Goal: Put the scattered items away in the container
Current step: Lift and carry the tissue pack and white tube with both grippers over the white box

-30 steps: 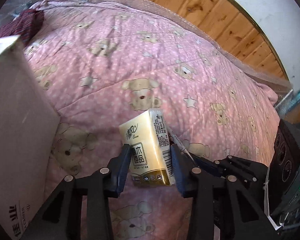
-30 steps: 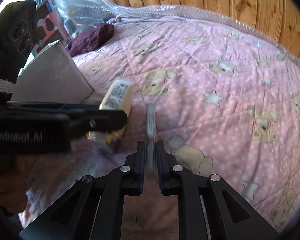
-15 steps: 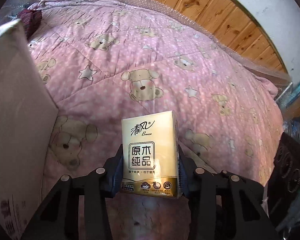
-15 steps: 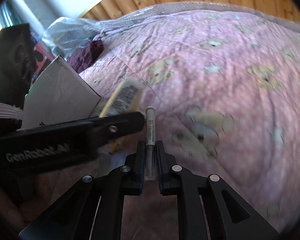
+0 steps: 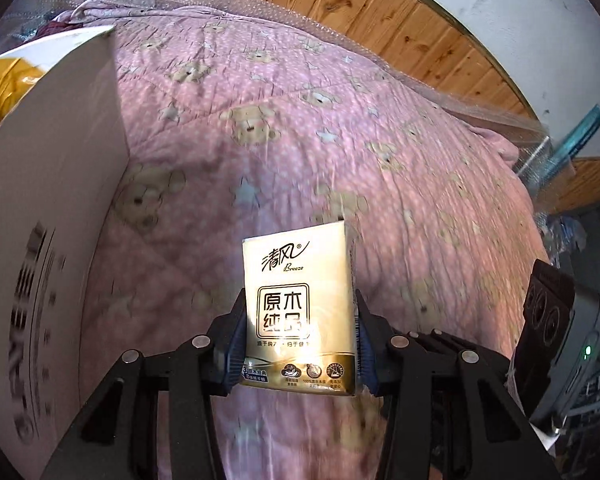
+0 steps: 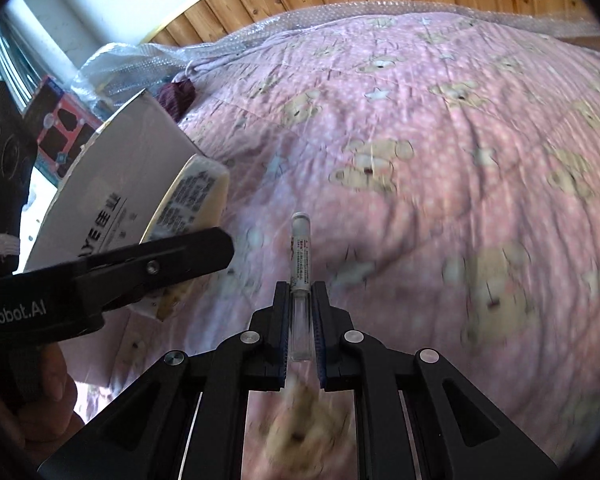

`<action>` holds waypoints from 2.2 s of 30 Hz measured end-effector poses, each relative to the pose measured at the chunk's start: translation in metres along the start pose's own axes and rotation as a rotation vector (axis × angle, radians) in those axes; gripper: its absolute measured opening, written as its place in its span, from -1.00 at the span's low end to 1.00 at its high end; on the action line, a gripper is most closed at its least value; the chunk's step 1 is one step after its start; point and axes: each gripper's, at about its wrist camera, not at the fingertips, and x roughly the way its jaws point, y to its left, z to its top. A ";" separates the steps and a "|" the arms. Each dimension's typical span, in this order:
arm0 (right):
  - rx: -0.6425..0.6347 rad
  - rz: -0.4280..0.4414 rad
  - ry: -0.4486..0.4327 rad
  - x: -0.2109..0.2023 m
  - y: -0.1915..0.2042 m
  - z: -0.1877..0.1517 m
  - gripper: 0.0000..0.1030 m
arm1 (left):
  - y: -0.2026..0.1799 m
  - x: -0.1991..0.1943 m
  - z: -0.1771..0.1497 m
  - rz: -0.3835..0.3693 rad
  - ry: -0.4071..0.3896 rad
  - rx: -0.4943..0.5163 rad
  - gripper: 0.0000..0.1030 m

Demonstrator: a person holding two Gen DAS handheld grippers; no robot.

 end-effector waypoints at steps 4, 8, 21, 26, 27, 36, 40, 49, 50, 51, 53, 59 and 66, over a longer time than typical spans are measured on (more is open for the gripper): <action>0.000 -0.004 -0.001 -0.012 0.011 -0.012 -0.78 | 0.001 -0.016 -0.020 -0.023 0.002 -0.006 -0.09; -0.012 -0.010 0.002 -0.021 0.025 -0.025 -0.78 | 0.004 -0.031 -0.036 -0.043 0.002 -0.010 -0.09; -0.032 -0.056 0.008 -0.052 0.054 -0.061 -0.78 | 0.014 -0.080 -0.078 -0.089 -0.033 -0.016 -0.09; -0.041 -0.077 0.012 -0.066 0.065 -0.082 -0.78 | 0.010 -0.096 -0.093 -0.121 -0.043 0.001 -0.09; -0.045 -0.080 0.010 -0.069 0.067 -0.085 -0.78 | 0.009 -0.098 -0.096 -0.129 -0.043 0.007 -0.09; -0.072 -0.104 -0.018 -0.105 0.084 -0.109 -0.78 | -0.002 -0.135 -0.109 -0.163 -0.108 0.048 -0.09; -0.082 -0.107 -0.036 -0.119 0.090 -0.111 -0.78 | -0.006 -0.148 -0.111 -0.182 -0.133 0.061 -0.09; -0.166 -0.120 -0.073 -0.136 0.123 -0.102 -0.78 | -0.004 -0.170 -0.114 -0.216 -0.172 0.062 -0.09; -0.174 -0.118 -0.075 -0.137 0.126 -0.100 -0.78 | -0.002 -0.173 -0.113 -0.219 -0.178 0.059 -0.09; -0.183 -0.116 -0.077 -0.138 0.131 -0.098 -0.78 | -0.001 -0.176 -0.113 -0.220 -0.186 0.058 -0.09; -0.198 -0.111 -0.083 -0.139 0.139 -0.094 -0.78 | 0.002 -0.181 -0.112 -0.228 -0.196 0.053 -0.09; -0.229 -0.090 -0.091 -0.136 0.160 -0.082 -0.78 | 0.019 -0.194 -0.106 -0.246 -0.224 0.017 -0.09; -0.275 -0.072 -0.097 -0.129 0.184 -0.061 -0.78 | 0.042 -0.208 -0.094 -0.257 -0.272 -0.028 -0.09</action>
